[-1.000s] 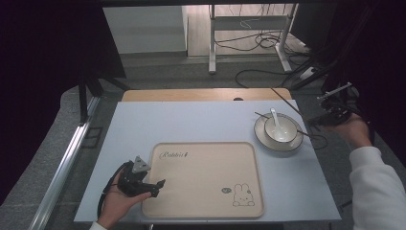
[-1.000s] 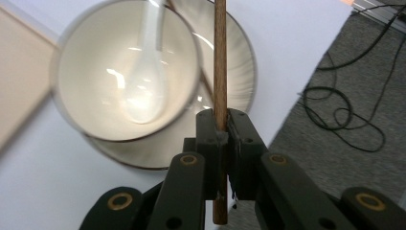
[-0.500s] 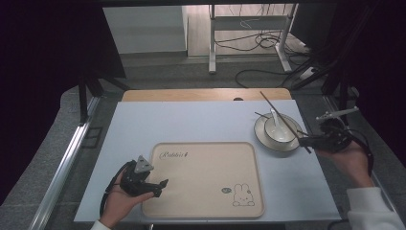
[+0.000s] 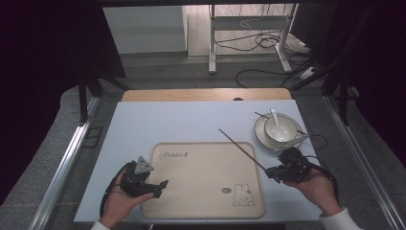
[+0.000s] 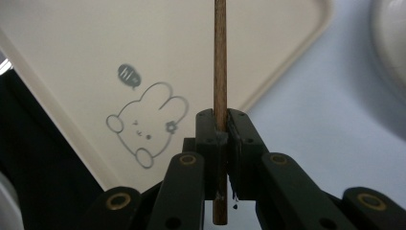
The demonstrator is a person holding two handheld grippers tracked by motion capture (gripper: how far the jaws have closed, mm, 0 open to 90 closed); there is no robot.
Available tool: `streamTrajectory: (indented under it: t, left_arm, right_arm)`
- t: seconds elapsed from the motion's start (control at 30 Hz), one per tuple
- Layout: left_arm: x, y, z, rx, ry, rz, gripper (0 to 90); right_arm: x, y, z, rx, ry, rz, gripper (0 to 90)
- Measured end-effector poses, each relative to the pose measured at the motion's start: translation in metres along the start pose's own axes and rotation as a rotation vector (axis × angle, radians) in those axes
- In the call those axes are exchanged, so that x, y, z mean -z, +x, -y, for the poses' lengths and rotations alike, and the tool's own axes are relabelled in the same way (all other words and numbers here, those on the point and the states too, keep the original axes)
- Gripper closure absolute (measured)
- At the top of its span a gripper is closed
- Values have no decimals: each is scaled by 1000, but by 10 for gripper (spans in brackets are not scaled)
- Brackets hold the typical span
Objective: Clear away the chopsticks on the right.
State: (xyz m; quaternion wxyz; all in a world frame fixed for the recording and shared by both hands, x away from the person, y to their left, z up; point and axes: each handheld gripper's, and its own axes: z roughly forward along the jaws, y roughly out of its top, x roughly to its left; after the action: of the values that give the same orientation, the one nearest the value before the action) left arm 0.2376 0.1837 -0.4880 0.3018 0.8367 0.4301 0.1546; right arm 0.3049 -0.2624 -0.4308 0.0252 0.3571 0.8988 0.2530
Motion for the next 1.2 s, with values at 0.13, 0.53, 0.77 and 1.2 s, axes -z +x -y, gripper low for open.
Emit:
streamTrajectory:
  t: [0.13,0.53,0.77,1.2]
  left_arm:
    - [0,1,0,-2,4,-1,138]
    - [-2,0,1,-2,8,-2,138]
    - [-2,-1,0,-3,12,-2,138]
    - [0,0,1,1,5,-8,137]
  right_arm:
    - [-25,9,-2,2,50,-30,838]
    - [-68,32,-9,70,169,2,836]
    - [-79,39,-8,131,206,47,800]
    - [25,1,-12,103,-139,154,444]
